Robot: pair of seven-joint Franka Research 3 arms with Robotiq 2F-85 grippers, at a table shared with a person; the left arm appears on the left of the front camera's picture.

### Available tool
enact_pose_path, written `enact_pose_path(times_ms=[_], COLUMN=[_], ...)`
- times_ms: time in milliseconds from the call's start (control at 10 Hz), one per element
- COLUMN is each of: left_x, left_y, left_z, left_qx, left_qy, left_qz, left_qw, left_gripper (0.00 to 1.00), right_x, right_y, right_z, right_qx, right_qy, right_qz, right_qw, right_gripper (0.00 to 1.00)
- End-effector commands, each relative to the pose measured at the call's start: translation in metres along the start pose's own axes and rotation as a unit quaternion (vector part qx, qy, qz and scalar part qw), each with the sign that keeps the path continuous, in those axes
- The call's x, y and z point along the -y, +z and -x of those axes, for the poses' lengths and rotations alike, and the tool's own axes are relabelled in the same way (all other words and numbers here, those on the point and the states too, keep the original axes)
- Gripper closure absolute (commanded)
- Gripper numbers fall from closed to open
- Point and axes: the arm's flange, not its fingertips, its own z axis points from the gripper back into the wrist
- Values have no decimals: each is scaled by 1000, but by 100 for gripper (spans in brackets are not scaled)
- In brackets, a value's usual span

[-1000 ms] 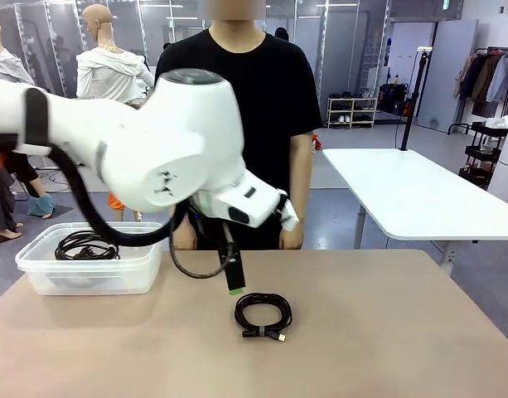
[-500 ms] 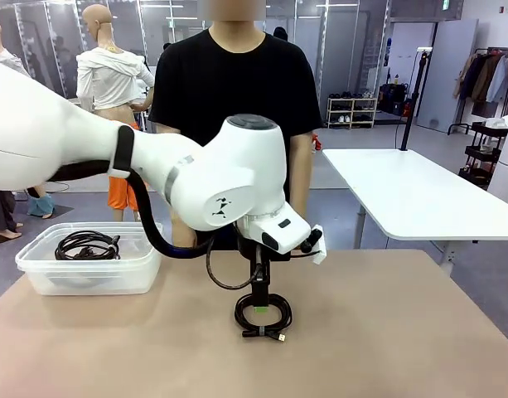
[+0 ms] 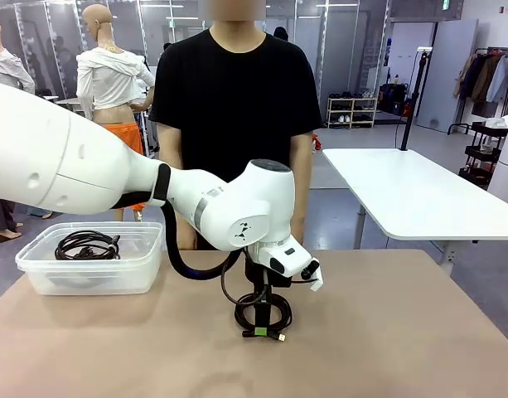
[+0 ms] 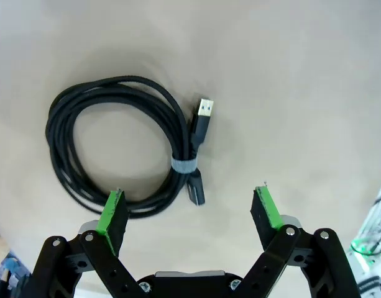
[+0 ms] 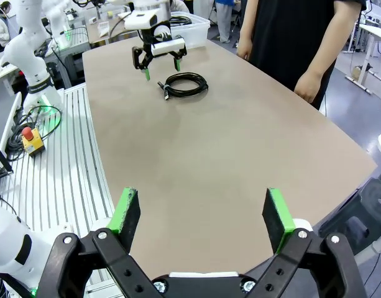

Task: Organize and store the cables.
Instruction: Place the USB Extension Cable into the Organizing box.

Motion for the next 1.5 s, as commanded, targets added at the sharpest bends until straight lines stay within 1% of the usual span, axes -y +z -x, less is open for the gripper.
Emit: enact_pose_path(times_ms=[0, 300, 400, 700, 800, 900, 1000, 1100, 1200, 1400], left_x=[-8, -10, -11, -18, -21, -21, -21, -21, -21, -23], left_y=[-1, -17, -22, -33, -35, -40, -42, -40, -37, -35], left_z=[-2, -4, -2, 1, 2, 2, 1, 1, 1, 2], left_qx=[-4, 19, 32, 13, 13, 14, 17, 24, 27, 19], left_qy=[-16, -28, -29, -14, -13, -18, -15, -15, -13, -2], left_qz=[8, 9, 19, 26, 32, 41, 45, 45, 48, 54], left_qw=[1000, 999, 999, 999, 999, 999, 999, 999, 998, 998], left_gripper=[0, 0, 0, 0, 25, 33, 70, 92, 100, 100], right_x=[-1, -1, -1, -1, -1, -1, -1, -1, -1, -1], right_y=[1, 1, 1, 1, 1, 1, 1, 1, 1, 1], right_z=[-4, -4, -4, -4, -4, -4, -4, -4, -4, -4], right_qx=[-2, -2, -2, -2, -2, -2, -2, -2, -2, -2], right_qy=[-3, -3, -3, -3, -3, -3, -3, -3, -3, -3], right_qz=[-1, -1, -1, -1, -1, -1, -1, -1, -1, -1], right_qw=[1000, 1000, 1000, 1000, 1000, 1000, 1000, 1000, 1000, 1000], right_gripper=[0, 0, 0, 0, 0, 0, 0, 0, 0, 0])
